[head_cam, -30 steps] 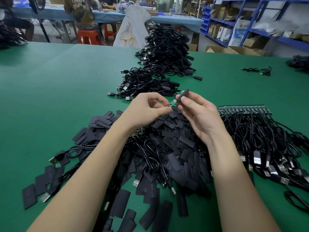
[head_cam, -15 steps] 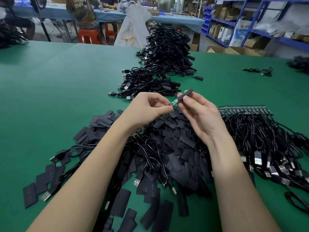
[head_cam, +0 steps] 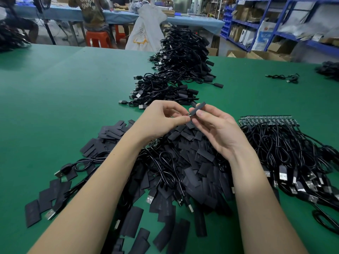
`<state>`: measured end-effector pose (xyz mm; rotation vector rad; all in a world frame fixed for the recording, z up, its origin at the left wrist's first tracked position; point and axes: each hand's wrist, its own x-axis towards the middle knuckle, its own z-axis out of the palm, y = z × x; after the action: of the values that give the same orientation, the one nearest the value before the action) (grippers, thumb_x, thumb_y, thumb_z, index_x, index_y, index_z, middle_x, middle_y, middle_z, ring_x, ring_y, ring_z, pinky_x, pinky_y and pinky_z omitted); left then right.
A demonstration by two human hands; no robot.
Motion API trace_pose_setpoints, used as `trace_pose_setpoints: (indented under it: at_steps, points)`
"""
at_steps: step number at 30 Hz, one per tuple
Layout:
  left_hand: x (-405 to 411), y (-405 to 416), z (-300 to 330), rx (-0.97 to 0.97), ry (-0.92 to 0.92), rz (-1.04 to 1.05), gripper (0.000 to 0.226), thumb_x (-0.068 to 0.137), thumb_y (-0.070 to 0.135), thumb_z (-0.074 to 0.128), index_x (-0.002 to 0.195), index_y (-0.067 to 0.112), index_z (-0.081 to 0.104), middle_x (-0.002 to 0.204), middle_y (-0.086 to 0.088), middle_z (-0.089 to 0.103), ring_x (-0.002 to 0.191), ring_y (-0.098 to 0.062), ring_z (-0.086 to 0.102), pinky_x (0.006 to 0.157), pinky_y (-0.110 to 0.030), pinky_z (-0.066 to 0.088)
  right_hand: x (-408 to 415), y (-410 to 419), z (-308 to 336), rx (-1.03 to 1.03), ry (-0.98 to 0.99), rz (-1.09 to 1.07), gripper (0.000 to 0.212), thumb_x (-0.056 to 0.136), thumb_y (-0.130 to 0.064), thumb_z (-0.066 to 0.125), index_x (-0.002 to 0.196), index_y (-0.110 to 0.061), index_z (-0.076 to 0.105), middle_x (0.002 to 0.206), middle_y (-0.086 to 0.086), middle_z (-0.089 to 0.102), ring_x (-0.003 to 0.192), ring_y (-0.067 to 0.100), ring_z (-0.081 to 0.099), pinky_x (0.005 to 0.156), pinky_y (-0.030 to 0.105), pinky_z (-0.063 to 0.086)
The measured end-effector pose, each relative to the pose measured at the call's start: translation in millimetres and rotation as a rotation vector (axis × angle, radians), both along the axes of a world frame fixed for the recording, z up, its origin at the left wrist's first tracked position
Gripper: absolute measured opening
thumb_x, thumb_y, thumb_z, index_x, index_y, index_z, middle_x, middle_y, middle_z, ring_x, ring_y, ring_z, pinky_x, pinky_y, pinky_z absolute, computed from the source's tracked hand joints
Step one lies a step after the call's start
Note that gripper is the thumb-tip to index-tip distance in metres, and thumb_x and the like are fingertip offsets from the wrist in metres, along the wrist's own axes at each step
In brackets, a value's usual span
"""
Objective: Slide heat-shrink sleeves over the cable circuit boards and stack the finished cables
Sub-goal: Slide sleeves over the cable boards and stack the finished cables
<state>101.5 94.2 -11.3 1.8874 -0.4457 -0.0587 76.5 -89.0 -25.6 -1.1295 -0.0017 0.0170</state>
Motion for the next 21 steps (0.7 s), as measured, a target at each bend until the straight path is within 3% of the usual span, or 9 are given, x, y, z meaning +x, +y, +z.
trace_pose_setpoints:
  at_steps: [2,4,8,15,18,21]
  points:
    - [0.9,-0.5,-1.1,0.012,0.01,0.008,0.011,0.086,0.022,0.08,0.097,0.019,0.076,0.087,-0.003,0.076,0.075,-0.013,0.064,0.08,-0.035,0.055,0.8,2.0,0.0,-0.033,-0.001,-0.027,0.02,0.094,0.001,0.064,0.113,-0.005,0.067,0.101,0.008,0.078,0.09,0.012,0.074,0.078,0.018,0.056]
    - [2.1,0.1,-2.2,0.018,0.029,-0.004,0.017,0.086,0.019,0.081,0.099,0.019,0.07,0.095,-0.004,0.075,0.075,-0.013,0.064,0.074,-0.032,0.052,1.4,2.3,-1.0,-0.028,0.004,-0.052,0.017,0.094,0.0,0.064,0.11,-0.006,0.068,0.1,0.006,0.078,0.087,0.011,0.073,0.078,0.018,0.056]
    - [3.8,2.7,-3.3,0.056,0.004,0.0,0.015,0.086,0.013,0.079,0.09,0.019,0.067,0.081,0.004,0.071,0.067,-0.008,0.06,0.064,-0.022,0.046,0.7,1.1,-1.5,-0.037,0.013,-0.05,0.022,0.095,0.002,0.063,0.114,-0.007,0.066,0.101,0.009,0.078,0.089,0.016,0.073,0.078,0.02,0.057]
    - [2.3,3.2,-2.9,0.029,-0.065,0.002,0.01,0.086,0.01,0.078,0.089,0.017,0.071,0.085,-0.011,0.075,0.075,-0.016,0.065,0.076,-0.037,0.055,-2.0,-2.9,1.4,-0.06,-0.032,-0.057,0.017,0.091,-0.006,0.07,0.107,-0.01,0.072,0.102,0.009,0.078,0.093,0.016,0.074,0.079,0.019,0.056]
    - [2.3,3.2,-3.6,0.039,-0.165,-0.013,0.008,0.086,0.009,0.079,0.088,0.014,0.073,0.083,-0.006,0.075,0.075,-0.012,0.068,0.079,-0.033,0.057,-2.3,-1.1,0.4,-0.028,-0.025,-0.089,0.021,0.08,-0.013,0.077,0.101,-0.009,0.073,0.098,0.008,0.078,0.089,0.014,0.075,0.077,0.018,0.057]
    - [2.1,4.2,-4.0,0.041,-0.264,-0.017,0.005,0.086,0.009,0.08,0.088,0.01,0.076,0.082,-0.001,0.076,0.077,-0.018,0.072,0.078,-0.031,0.06,-0.8,-1.4,-0.7,0.001,-0.016,-0.102,0.012,0.087,-0.011,0.074,0.099,-0.007,0.074,0.098,0.009,0.078,0.092,0.015,0.075,0.078,0.019,0.057]
